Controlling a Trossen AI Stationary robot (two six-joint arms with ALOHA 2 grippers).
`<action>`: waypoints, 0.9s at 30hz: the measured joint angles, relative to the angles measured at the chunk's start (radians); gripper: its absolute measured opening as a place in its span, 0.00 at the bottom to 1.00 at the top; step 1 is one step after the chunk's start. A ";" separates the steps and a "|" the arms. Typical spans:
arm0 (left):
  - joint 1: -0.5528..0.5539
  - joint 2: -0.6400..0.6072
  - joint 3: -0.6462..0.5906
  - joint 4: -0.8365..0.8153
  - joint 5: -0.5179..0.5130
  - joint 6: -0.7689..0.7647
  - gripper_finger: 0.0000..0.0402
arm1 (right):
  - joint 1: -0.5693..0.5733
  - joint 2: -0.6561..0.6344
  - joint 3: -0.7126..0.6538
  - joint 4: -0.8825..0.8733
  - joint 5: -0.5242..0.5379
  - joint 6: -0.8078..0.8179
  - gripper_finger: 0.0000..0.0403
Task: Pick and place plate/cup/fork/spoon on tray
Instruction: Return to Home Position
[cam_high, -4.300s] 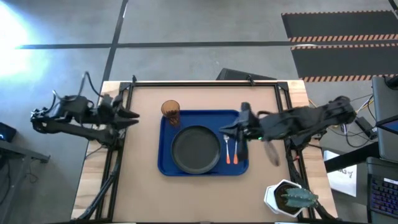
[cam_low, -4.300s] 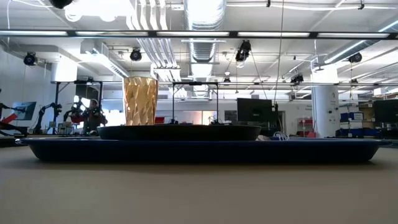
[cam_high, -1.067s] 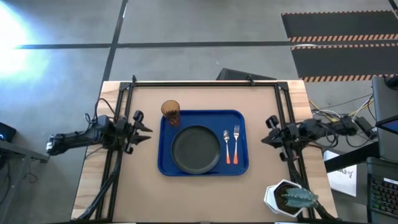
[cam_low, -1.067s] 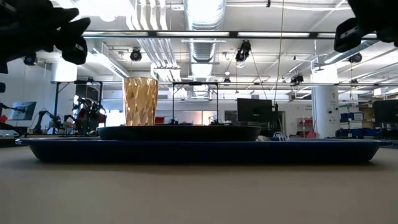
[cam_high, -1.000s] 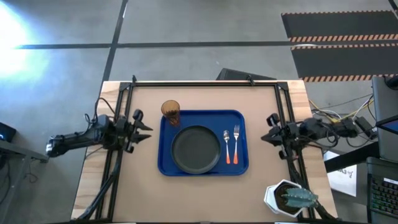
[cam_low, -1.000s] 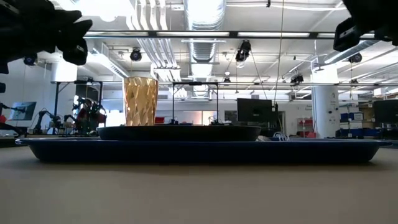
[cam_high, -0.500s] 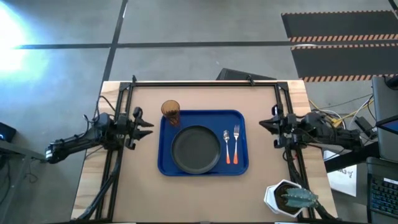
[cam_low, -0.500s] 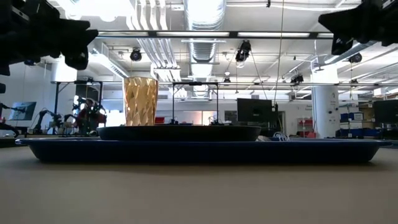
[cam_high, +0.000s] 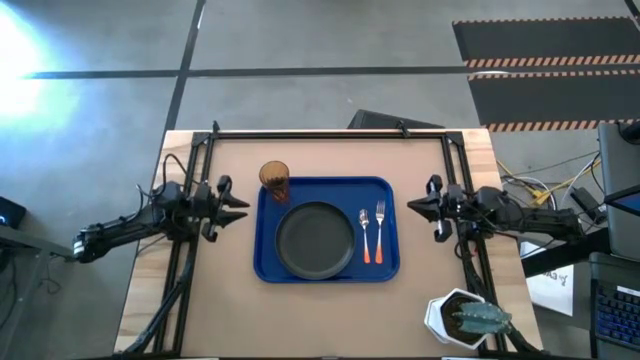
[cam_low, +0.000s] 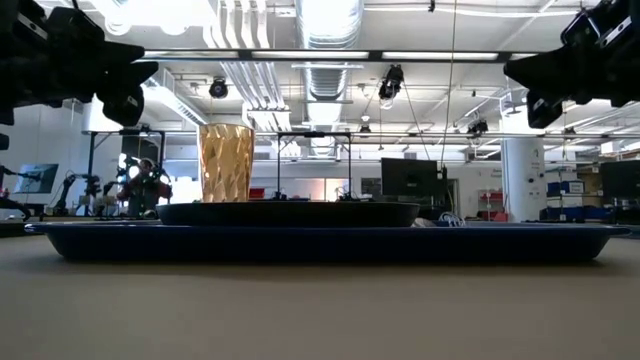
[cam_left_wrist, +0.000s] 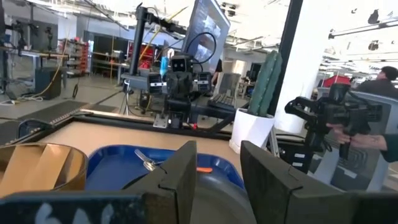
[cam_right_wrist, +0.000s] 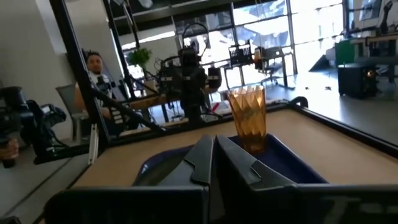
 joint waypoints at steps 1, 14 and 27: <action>0.000 0.000 0.000 -0.001 0.000 0.000 0.27 | 0.000 0.000 -0.010 0.022 0.000 0.000 0.02; 0.000 0.013 -0.001 -0.001 0.000 0.012 0.27 | 0.000 0.001 -0.015 0.026 0.000 0.026 0.02; 0.000 0.019 -0.002 0.067 -0.002 0.126 0.27 | 0.000 0.001 -0.015 -0.017 0.002 0.026 0.02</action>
